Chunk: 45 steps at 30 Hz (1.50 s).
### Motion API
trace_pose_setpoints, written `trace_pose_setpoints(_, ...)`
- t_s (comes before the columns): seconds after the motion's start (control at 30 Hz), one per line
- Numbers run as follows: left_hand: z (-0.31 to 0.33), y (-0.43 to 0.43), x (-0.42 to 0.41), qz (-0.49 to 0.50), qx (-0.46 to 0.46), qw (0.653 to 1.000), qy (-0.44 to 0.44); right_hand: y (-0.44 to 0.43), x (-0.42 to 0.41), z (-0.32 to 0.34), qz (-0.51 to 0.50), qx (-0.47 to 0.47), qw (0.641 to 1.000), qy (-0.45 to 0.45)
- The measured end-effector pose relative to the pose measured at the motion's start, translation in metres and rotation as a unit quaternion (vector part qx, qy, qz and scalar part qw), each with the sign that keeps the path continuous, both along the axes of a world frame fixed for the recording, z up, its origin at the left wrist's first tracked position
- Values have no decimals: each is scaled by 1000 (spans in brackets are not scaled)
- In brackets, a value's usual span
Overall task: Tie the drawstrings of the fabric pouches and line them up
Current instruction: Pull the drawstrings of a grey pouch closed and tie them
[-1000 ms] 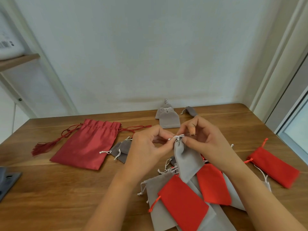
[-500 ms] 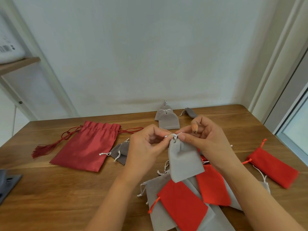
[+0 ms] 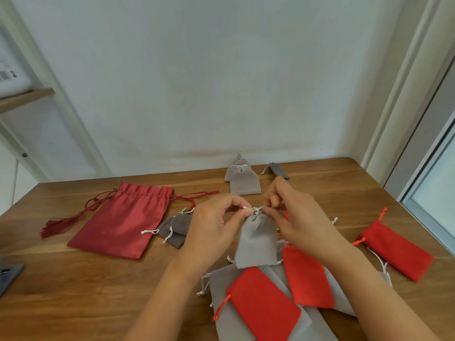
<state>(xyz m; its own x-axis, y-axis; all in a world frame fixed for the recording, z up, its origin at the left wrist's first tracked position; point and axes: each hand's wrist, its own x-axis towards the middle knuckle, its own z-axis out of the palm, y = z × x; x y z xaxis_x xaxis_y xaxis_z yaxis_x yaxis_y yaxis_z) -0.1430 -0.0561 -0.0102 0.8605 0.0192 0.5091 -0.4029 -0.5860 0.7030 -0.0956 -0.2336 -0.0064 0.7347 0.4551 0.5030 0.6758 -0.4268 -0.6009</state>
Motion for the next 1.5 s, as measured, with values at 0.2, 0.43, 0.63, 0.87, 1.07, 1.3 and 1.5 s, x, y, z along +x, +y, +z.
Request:
trace_pose_setpoints(0.2, 0, -2, 4, -37, -128, 986, 104, -2, 4, -3, -53, 130, 989, 38)
trace_pose_setpoints(0.43, -9, -7, 8, -127, -222, 930, 263, -9, 10, 6, 66, 410, 876, 246)
trace_pose_setpoints(0.63, -6, -13, 11, -141, -292, 902, 284, 0, 14, -7, 75, 396, 874, 273)
trace_pose_setpoints(0.87, -4, 15, 59, 21, -267, 939, 215, -10, 36, -38, -162, 84, 969, 166)
trace_pose_setpoints(1.07, -20, 25, 113, 50, -175, 948, 261, -14, 45, -59, -194, -107, 963, 156)
trace_pose_setpoints(1.3, -41, 31, 142, 56, -67, 942, 323, -16, 44, -58, -193, -116, 962, 156)
trace_pose_setpoints(1.5, -34, 32, 152, 77, 36, 948, 305, -15, 45, -57, -197, -122, 960, 158)
